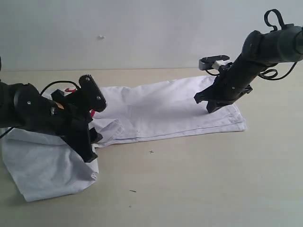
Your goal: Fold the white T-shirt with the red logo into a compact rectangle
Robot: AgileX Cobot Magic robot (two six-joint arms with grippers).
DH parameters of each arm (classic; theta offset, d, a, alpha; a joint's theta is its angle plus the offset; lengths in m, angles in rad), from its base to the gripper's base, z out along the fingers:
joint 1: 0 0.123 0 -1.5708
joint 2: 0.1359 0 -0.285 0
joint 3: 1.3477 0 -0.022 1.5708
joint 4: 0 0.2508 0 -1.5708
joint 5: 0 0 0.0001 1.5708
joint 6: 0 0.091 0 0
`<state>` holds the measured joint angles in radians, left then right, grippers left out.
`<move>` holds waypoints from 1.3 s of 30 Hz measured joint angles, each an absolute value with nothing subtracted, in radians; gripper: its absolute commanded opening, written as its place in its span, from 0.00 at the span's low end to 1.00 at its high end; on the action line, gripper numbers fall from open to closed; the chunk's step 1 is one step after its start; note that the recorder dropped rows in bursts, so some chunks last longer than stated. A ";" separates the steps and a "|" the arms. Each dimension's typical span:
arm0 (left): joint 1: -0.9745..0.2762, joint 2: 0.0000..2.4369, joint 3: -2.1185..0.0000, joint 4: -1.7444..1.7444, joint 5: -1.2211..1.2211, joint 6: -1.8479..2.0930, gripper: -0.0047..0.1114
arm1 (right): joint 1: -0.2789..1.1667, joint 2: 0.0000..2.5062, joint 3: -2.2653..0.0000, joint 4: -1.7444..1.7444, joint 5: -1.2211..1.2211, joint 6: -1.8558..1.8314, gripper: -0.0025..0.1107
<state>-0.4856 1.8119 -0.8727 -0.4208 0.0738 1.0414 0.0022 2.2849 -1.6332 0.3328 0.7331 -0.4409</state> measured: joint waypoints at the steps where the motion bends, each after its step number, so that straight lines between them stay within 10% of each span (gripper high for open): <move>1: -0.486 1.827 -0.873 -0.402 0.055 1.041 0.49 | 0.002 2.285 -1.633 0.333 0.726 -0.441 0.02; 8: -0.486 1.891 -0.875 -0.330 -0.049 1.041 0.23 | 0.002 2.285 -1.633 0.333 0.710 -0.441 0.02; 23: -0.487 1.923 -0.894 -0.447 -0.370 1.274 0.22 | 0.002 2.285 -1.633 0.333 0.708 -0.439 0.02; 32: -0.422 1.811 -1.125 -0.737 0.398 1.148 0.12 | 0.000 2.285 -1.633 0.325 0.713 -0.439 0.02; 39: -0.431 1.820 -1.285 -0.186 0.801 0.565 0.37 | 0.000 2.285 -1.633 0.325 0.745 -0.439 0.02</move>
